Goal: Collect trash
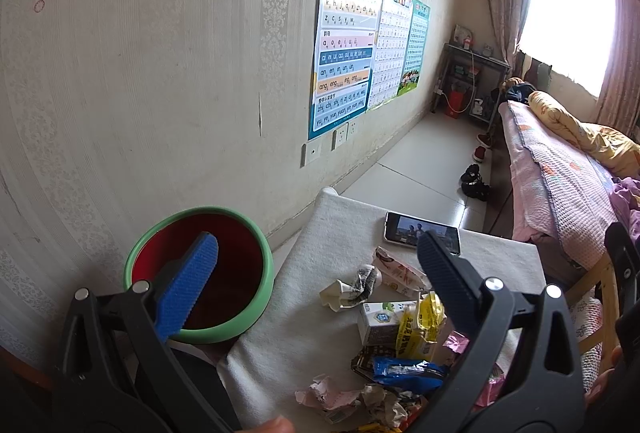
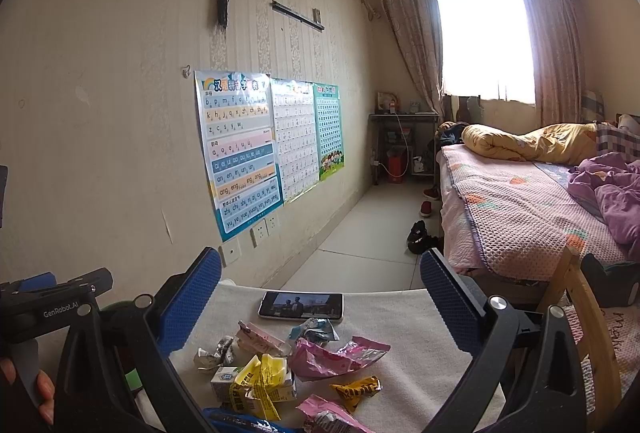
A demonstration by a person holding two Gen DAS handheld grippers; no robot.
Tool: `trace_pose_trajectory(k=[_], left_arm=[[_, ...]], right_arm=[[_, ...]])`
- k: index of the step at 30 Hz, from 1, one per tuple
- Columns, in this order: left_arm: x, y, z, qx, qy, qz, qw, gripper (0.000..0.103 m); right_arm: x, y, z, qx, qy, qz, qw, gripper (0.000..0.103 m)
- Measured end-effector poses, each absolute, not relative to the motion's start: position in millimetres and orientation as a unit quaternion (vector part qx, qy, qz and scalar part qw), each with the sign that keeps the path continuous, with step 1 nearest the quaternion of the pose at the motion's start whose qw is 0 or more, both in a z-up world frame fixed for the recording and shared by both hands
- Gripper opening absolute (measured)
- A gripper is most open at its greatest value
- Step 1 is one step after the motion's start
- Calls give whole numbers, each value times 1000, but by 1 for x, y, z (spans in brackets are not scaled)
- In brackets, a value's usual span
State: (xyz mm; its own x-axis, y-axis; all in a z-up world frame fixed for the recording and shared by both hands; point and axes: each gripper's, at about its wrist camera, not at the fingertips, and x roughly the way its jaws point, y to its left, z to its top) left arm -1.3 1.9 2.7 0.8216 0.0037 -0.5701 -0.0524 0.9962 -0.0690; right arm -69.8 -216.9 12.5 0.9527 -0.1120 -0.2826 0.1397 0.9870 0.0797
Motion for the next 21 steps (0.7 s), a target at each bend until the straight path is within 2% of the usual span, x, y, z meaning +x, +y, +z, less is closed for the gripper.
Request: trace_pose_trajectory(k=[14, 17, 21], left_arm=[[-2, 0, 1, -37, 299, 15, 953, 98], [0, 0, -4, -32, 311, 1, 950, 98], [7, -1, -36, -22, 359, -32, 933, 98]], right_arm=[[-69, -216, 11, 49, 144, -62, 986, 96], [-64, -218, 6, 54, 164, -55, 983, 96], [-55, -225, -16, 55, 212, -50, 974, 96]])
